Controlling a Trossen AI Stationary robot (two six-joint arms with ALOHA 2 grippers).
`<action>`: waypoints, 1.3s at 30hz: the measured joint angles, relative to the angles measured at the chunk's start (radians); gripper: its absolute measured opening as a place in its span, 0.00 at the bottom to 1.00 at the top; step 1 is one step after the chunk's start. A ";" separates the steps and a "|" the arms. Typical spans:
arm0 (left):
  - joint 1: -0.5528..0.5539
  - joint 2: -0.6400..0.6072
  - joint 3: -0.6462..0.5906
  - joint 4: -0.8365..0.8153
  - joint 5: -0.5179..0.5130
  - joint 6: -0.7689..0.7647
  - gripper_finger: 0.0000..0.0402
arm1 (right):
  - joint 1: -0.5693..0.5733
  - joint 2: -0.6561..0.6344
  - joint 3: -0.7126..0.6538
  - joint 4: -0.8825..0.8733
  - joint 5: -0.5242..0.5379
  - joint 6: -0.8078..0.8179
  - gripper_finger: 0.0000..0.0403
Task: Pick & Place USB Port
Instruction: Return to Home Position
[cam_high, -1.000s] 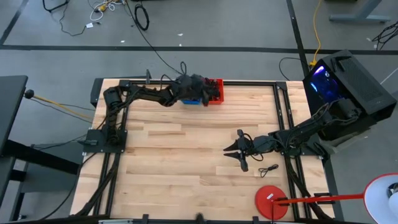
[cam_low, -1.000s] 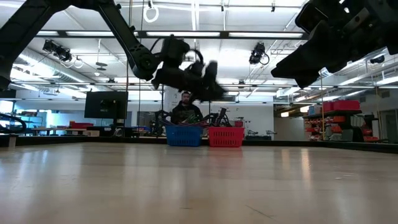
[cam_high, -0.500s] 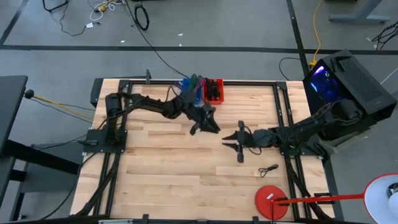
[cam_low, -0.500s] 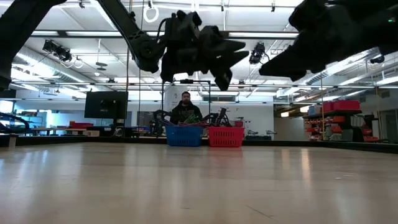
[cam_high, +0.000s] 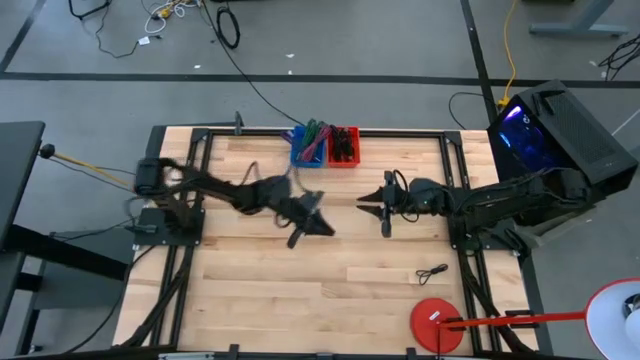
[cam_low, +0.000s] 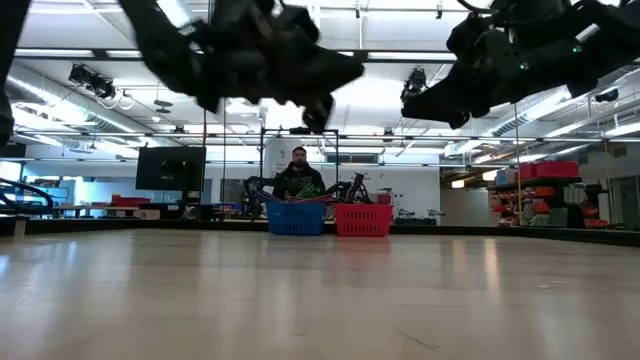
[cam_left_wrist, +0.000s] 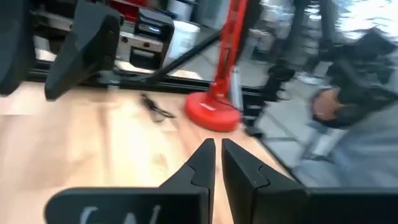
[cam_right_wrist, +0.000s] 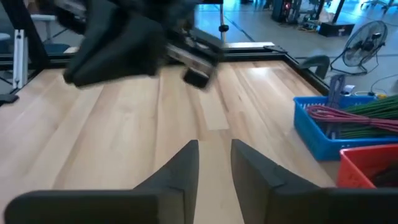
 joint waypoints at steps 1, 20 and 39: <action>-0.020 -0.040 -0.040 0.000 -0.058 0.012 0.07 | -0.017 0.000 0.000 0.001 -0.014 0.001 0.24; -0.189 -0.395 -0.411 -0.003 -0.302 -0.062 0.06 | -0.193 -0.001 0.000 0.092 -0.012 0.075 0.24; -0.181 -0.450 -0.411 -0.014 -0.314 -0.056 0.06 | -0.192 -0.044 -0.001 0.072 -0.001 0.074 0.24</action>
